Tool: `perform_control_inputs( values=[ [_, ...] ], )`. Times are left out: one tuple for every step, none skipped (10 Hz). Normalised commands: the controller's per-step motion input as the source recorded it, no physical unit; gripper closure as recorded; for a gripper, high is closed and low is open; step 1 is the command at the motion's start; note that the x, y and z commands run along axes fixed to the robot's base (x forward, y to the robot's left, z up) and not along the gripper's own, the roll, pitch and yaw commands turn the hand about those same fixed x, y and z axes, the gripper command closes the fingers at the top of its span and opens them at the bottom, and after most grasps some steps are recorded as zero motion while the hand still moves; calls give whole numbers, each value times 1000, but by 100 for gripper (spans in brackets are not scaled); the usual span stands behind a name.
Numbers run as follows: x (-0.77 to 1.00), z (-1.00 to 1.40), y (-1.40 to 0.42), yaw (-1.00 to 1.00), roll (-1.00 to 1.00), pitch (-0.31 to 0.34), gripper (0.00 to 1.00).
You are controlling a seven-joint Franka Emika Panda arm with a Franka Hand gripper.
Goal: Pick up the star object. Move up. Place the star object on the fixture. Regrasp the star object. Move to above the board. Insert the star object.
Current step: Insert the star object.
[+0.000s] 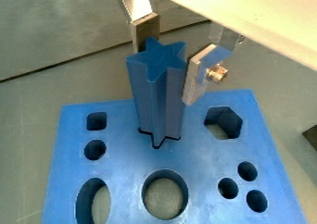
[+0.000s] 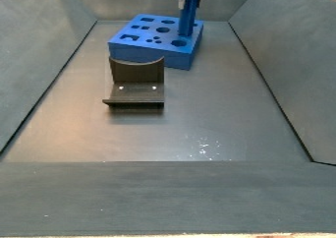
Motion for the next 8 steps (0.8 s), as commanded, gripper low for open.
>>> perform_control_inputs(
  values=[
    [231, -203, -46, 211, 383, 220, 100],
    [214, -89, -91, 94, 289, 203, 100],
    [63, 0, -97, 0, 117, 34, 100],
    [0, 0, 0, 0, 20, 0, 100],
    [57, -434, -131, 0, 389, 0, 100],
    [0, -886, -109, 0, 443, -134, 100],
    [0, -971, -54, 17, 354, -129, 100],
    [0, -974, -26, 34, 351, -129, 100]
  ],
)
